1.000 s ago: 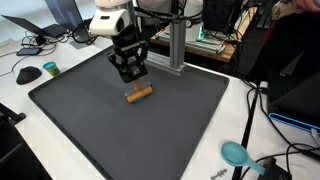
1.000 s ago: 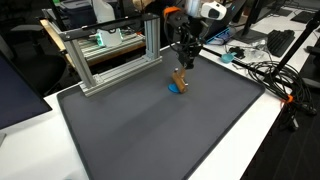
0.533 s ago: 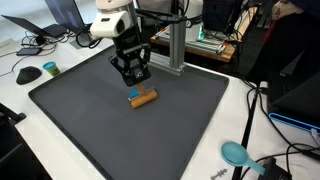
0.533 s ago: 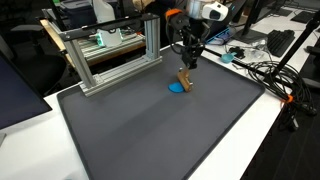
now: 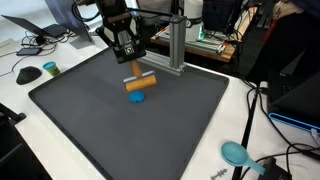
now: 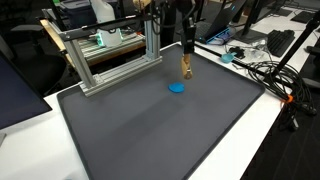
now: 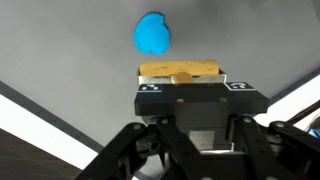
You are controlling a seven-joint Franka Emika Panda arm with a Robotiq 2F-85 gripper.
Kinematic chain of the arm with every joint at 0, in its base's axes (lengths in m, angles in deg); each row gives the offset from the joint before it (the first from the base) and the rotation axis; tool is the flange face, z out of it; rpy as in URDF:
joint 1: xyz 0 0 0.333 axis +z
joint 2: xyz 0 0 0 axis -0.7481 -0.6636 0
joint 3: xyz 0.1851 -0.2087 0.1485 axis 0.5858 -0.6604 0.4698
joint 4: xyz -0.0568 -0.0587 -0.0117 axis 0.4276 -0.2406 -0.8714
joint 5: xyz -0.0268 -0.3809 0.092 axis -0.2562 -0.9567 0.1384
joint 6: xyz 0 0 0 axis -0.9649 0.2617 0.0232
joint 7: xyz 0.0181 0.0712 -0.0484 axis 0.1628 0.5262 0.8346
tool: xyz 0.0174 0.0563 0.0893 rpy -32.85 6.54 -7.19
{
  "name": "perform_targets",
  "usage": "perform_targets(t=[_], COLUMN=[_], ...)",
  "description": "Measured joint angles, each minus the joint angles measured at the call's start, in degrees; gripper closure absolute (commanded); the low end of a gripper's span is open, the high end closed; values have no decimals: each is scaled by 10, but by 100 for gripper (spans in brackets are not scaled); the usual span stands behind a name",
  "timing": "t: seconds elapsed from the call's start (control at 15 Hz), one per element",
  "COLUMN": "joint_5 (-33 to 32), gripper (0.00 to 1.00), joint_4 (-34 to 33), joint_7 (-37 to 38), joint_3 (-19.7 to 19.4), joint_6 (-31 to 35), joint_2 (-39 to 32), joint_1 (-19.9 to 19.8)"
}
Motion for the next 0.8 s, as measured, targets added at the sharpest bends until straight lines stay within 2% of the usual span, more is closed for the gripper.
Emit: perform_targets(t=[0.33,0.8], joint_5=[-18,-90], gripper=[78,78], joint_4=[18,17], joint_7=[190,482], joint_3=[-11,-11], joint_6=[-33,-57], joint_2=[99,112], joint_1=[19,62])
